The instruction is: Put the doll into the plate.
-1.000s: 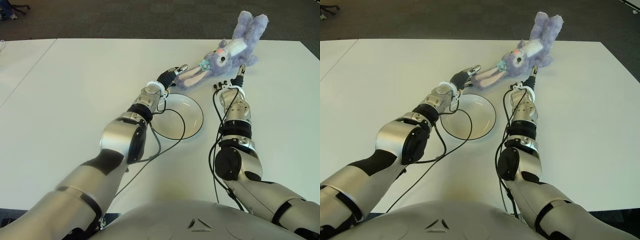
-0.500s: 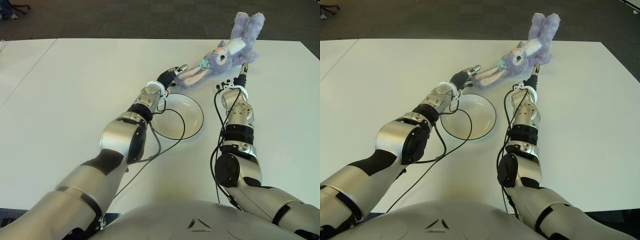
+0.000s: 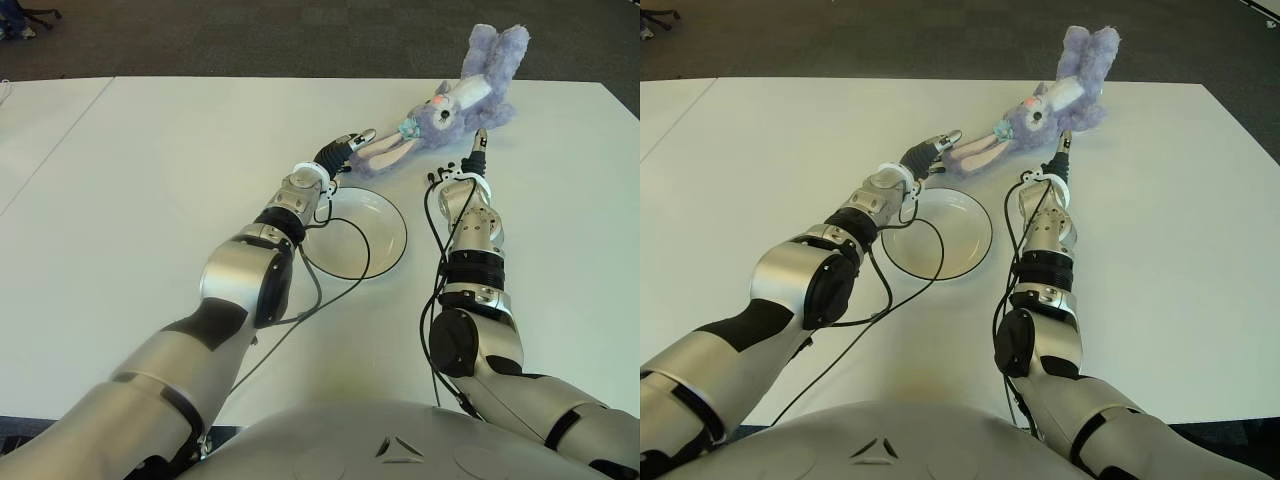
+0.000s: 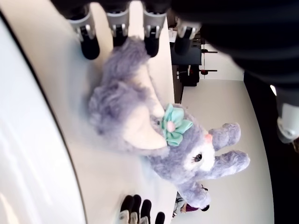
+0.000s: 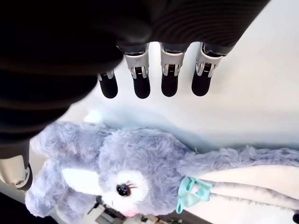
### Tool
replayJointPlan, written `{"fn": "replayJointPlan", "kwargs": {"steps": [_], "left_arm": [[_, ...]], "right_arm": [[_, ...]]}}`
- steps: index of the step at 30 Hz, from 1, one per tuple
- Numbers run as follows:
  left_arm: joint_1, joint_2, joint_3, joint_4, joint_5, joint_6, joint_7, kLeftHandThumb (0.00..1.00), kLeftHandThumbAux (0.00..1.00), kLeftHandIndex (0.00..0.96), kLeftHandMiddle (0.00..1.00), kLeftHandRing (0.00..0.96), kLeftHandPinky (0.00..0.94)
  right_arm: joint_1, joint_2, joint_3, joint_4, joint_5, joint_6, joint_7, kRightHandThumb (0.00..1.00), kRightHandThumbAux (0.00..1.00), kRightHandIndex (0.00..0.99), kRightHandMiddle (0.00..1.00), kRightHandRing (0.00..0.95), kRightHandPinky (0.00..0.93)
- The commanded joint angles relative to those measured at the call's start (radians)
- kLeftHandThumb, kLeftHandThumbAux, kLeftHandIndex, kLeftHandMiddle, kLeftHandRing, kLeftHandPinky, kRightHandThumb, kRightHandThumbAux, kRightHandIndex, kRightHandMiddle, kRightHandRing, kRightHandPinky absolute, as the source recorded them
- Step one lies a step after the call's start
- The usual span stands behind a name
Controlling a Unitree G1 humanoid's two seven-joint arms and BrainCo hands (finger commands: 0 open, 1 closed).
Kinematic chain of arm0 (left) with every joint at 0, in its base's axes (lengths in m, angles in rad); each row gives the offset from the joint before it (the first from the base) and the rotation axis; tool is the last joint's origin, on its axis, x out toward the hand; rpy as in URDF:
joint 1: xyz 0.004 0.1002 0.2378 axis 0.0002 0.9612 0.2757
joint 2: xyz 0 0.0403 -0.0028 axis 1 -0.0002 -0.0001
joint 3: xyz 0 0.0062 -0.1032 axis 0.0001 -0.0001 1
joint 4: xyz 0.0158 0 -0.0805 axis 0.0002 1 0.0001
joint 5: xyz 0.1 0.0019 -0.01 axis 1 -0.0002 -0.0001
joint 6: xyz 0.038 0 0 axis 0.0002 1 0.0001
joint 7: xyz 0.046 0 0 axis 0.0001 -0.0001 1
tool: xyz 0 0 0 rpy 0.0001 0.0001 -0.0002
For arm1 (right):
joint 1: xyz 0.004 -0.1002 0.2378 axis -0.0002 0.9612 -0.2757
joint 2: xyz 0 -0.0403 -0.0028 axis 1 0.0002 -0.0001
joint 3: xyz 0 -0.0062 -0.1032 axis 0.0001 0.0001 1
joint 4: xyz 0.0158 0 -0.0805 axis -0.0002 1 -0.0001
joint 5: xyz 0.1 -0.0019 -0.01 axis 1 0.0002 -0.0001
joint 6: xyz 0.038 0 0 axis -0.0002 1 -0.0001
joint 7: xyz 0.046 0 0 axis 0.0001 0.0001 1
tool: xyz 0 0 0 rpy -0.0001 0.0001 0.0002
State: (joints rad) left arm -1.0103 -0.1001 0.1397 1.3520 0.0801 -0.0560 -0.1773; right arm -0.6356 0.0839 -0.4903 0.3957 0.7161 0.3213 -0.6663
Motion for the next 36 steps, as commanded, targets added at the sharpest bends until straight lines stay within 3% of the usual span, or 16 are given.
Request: {"fn": "replayJointPlan", "kwargs": {"steps": [1, 8, 16, 21, 36], "left_arm": [[-0.02, -0.027, -0.003, 0.008, 0.009, -0.001, 0.003, 0.0, 0.407, 0.0, 0.0, 0.0, 0.0], [-0.018, -0.025, -0.018, 0.009, 0.026, -0.005, 0.019, 0.0, 0.395, 0.0, 0.0, 0.0, 0.0], [-0.009, -0.018, -0.033, 0.01, 0.045, -0.013, 0.062, 0.0, 0.388, 0.0, 0.0, 0.0, 0.0], [0.0, -0.007, -0.031, 0.009, 0.05, -0.031, 0.09, 0.0, 0.377, 0.0, 0.0, 0.0, 0.0], [-0.006, 0.019, -0.017, 0.005, 0.052, -0.056, 0.125, 0.0, 0.383, 0.0, 0.0, 0.0, 0.0]], "right_arm": [[0.035, 0.157, -0.007, 0.062, 0.026, -0.037, 0.005, 0.192, 0.508, 0.0, 0.0, 0.0, 0.0], [-0.157, 0.036, -0.056, 0.541, 0.004, -0.171, 0.191, 0.194, 0.504, 0.0, 0.0, 0.0, 0.0], [-0.206, -0.061, -0.068, 0.78, -0.036, -0.15, 0.332, 0.158, 0.512, 0.0, 0.0, 0.0, 0.0], [-0.214, -0.102, -0.057, 0.866, -0.068, -0.126, 0.386, 0.1, 0.503, 0.0, 0.0, 0.0, 0.009], [-0.254, -0.125, -0.08, 0.94, -0.103, -0.101, 0.367, 0.038, 0.493, 0.0, 0.0, 0.0, 0.016]]}}
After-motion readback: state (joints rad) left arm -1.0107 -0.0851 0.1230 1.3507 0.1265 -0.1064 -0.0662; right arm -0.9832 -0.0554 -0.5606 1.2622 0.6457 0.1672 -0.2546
